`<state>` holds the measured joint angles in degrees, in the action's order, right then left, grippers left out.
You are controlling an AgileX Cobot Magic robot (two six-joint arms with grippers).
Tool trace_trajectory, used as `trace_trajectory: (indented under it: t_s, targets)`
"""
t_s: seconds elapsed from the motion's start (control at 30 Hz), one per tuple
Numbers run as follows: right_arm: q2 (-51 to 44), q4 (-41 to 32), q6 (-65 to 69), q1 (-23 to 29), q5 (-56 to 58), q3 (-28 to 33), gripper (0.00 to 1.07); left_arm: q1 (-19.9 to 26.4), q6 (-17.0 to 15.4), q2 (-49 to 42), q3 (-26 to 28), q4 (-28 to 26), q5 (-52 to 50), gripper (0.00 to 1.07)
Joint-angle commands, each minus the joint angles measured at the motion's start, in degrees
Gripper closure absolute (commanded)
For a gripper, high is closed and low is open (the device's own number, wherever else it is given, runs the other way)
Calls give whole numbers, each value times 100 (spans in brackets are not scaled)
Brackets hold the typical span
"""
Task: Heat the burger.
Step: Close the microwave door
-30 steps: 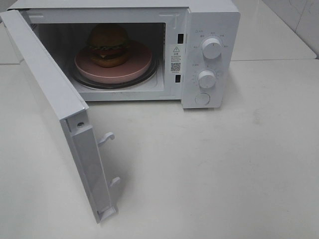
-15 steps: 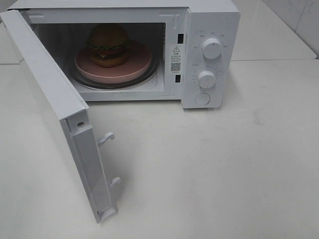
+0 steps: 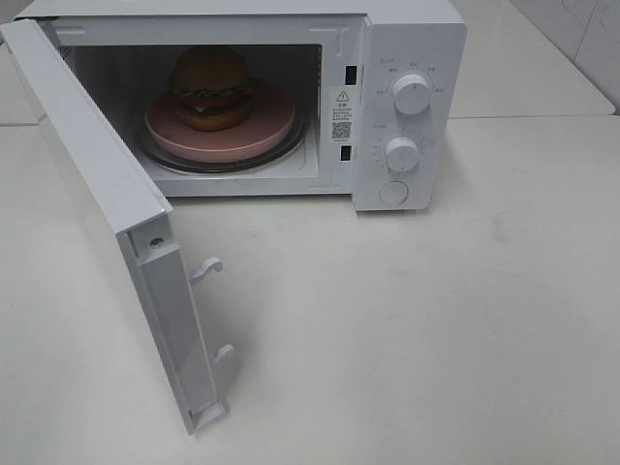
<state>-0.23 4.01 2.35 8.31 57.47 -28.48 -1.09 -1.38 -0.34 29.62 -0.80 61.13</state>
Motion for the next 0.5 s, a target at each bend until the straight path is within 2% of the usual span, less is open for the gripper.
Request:
trace_trajectory:
  t_s: [0.03,0.5]
  targets:
    - [-155,0,6,-34,-29,0,31,17,0,-34,-6,23,11,9]
    - [-155,0,6,-34,-29,0,31,17,0,-34,-6,23,11,9]
